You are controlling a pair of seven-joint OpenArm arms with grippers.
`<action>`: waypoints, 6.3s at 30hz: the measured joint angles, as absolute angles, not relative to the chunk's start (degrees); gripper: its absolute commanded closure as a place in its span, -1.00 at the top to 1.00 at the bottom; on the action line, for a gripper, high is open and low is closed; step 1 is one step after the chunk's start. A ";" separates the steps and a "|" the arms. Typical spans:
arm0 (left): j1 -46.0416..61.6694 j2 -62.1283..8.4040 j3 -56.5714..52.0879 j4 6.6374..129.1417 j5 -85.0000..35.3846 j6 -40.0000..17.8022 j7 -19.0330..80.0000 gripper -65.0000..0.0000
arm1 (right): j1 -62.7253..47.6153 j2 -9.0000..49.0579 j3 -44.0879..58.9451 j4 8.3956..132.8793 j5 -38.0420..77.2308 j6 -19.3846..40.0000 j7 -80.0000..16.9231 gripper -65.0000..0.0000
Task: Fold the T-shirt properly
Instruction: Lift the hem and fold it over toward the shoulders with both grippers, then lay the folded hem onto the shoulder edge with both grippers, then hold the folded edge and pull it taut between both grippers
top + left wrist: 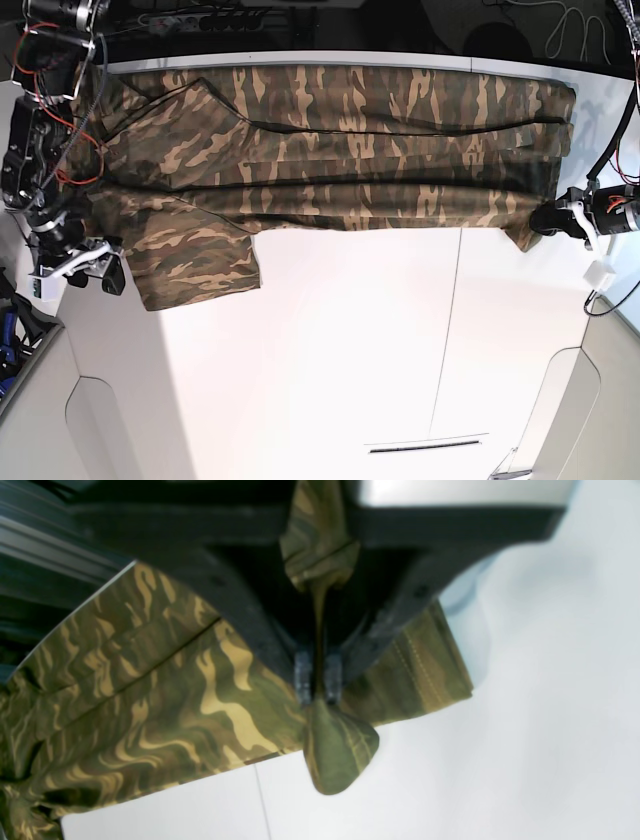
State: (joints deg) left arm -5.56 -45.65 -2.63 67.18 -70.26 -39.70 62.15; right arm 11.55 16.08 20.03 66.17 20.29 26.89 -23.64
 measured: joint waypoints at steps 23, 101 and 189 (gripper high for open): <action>-5.56 -43.33 -2.63 67.18 -70.15 -39.70 62.15 -1.00 | 17.93 11.90 9.28 51.66 19.22 30.46 -18.22 -0.50; 1.10 -49.82 -6.46 67.22 -83.74 -39.70 80.36 0.03 | -24.43 11.90 31.42 107.85 45.84 33.01 -44.75 -0.05; 18.09 -40.10 -30.02 65.87 -83.68 -39.92 76.55 0.40 | -16.19 12.03 28.47 84.73 39.62 33.39 -37.76 -1.00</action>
State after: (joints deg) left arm 18.09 -40.10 -30.02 65.87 -83.68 -39.92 76.55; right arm -16.19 12.03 28.47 84.73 39.62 33.39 -37.76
